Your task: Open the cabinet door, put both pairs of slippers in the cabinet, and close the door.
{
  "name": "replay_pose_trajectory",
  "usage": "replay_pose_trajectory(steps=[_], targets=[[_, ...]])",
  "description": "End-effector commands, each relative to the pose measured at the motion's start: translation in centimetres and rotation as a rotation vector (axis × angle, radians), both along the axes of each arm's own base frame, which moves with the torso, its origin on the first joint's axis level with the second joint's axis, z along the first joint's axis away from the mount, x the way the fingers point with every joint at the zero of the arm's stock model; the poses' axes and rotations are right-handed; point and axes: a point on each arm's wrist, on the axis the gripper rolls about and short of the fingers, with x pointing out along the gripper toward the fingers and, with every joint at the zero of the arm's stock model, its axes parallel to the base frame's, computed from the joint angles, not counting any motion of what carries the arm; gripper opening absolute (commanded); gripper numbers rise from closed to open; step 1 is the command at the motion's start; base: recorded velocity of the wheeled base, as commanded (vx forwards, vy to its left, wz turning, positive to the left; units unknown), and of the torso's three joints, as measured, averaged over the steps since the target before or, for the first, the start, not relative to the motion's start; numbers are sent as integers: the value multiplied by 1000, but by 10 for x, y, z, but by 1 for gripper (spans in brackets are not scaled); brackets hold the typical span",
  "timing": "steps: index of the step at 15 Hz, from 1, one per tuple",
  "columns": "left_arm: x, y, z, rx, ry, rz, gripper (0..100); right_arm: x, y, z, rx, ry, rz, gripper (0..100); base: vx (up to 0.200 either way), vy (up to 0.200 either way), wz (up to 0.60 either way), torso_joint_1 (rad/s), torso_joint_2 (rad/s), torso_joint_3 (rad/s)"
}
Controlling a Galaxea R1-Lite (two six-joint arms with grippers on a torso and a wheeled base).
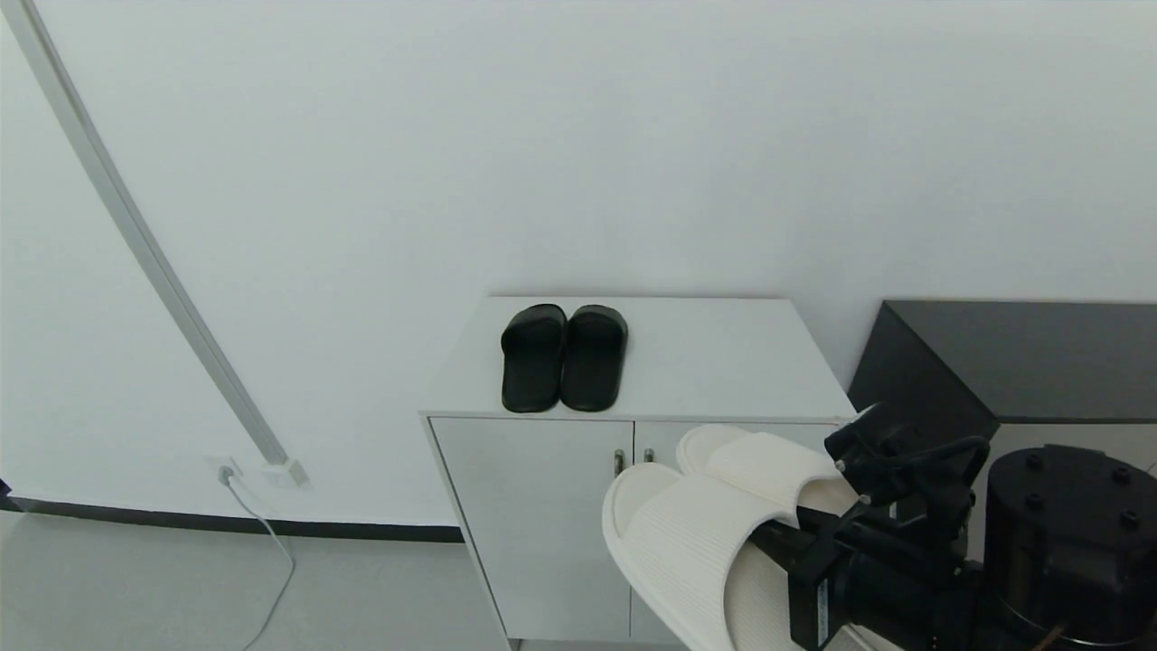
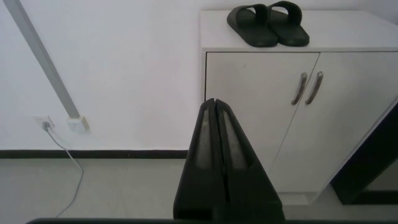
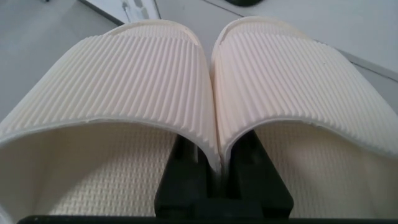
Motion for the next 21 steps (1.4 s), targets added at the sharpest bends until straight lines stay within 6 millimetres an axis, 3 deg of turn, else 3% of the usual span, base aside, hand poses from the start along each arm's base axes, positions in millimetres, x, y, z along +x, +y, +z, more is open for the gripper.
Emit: replay_pose_trajectory(steps=[1,10,11,21], targets=[[0,0,0,0,2,0,0,0,1,-3,-10,8,2,0,0,0,0,0,0,0],[0,0,0,2,2,-2,0,1,2,-8,-25,20,2,0,0,0,0,0,0,0],[0,0,0,2,2,-2,100,1,2,-9,-28,22,2,0,0,0,0,0,0,0],[0,0,0,2,2,0,100,-4,2,-14,-46,36,16,0,0,0,0,-147,329,179]])
